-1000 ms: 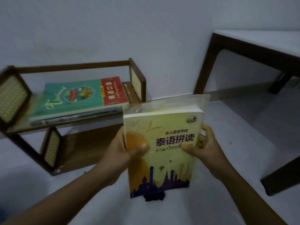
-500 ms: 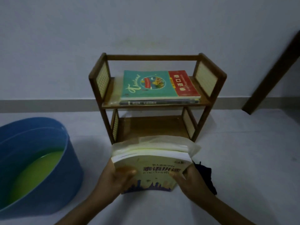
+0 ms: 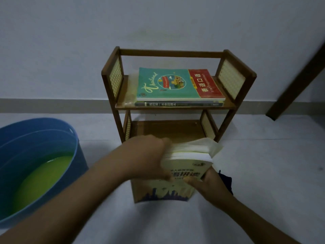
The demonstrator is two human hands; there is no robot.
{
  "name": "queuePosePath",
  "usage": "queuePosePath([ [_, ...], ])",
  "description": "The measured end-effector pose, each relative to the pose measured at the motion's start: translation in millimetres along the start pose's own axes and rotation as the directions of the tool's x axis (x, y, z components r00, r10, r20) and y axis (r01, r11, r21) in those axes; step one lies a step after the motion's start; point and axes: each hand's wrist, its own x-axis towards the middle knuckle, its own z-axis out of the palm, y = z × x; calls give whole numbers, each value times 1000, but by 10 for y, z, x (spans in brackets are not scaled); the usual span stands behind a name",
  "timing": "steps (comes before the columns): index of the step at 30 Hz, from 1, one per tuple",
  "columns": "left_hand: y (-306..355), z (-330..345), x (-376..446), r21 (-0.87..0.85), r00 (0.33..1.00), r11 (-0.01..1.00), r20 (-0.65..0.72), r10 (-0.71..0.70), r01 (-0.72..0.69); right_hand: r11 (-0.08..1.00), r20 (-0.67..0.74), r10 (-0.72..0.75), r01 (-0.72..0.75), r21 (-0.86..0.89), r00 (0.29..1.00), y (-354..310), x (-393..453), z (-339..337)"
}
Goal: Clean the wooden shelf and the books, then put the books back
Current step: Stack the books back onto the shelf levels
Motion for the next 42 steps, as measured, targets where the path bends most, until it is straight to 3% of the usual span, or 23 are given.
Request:
queuePosePath([
  [2, 88, 132, 188, 91, 998, 996, -57, -15, 20, 999, 21, 11, -11, 32, 1000, 24, 6, 6],
  [4, 39, 169, 238, 49, 992, 997, -108, -60, 66, 998, 43, 61, -62, 21, 997, 102, -2, -33],
  [6, -61, 136, 134, -37, 980, 994, -167, -104, 100, 987, 21, 161, -162, 19, 987, 229, -9, -120],
  [9, -186, 98, -194, -280, 914, 954, -348, -210, 112, 939, 85, 274, -286, 189, 958, 328, -69, -213],
  [12, -337, 231, -451, -695, 848, 713, -318, -424, 96, 940, 194, 176, -223, 258, 965, 331, -71, -214],
  [14, -469, 452, -559, -798, 855, 597, -255, -452, 78, 956, 144, 98, -134, 262, 985, 192, -98, -238],
  [16, -546, 729, -615, -828, 872, 559, -241, -427, 45, 977, 42, 7, -16, 211, 999, 151, -104, -312],
  [19, -540, 1137, -644, -853, 871, 522, -274, -407, -25, 979, -100, -15, 35, 200, 995, 305, -134, -386],
  [24, -584, 1584, -652, -841, 859, 540, -258, -442, 25, 958, -110, 75, -42, 282, 991, 566, -140, -249],
  [31, -694, 1994, -686, -896, 880, 440, -154, -450, 68, 983, 24, 168, -166, -81, 985, 857, -106, -145],
  [33, -694, 1997, -652, -910, 862, 407, -142, -486, 80, 977, 32, 207, -204, -65, 978, 894, -69, -187],
  [36, -711, 2032, -589, -893, 859, 440, -155, -488, 89, 980, 44, 183, -179, -87, 982, 819, -29, -199],
  [39, -810, 2022, -467, -900, 860, 404, -71, -506, 163, 983, 128, 166, -153, -104, 978, 699, 32, -225],
  [42, -961, 1924, -212, -851, 887, 460, 14, -462, 253, 984, 122, 178, -181, 9, 976, 675, 192, -357],
])
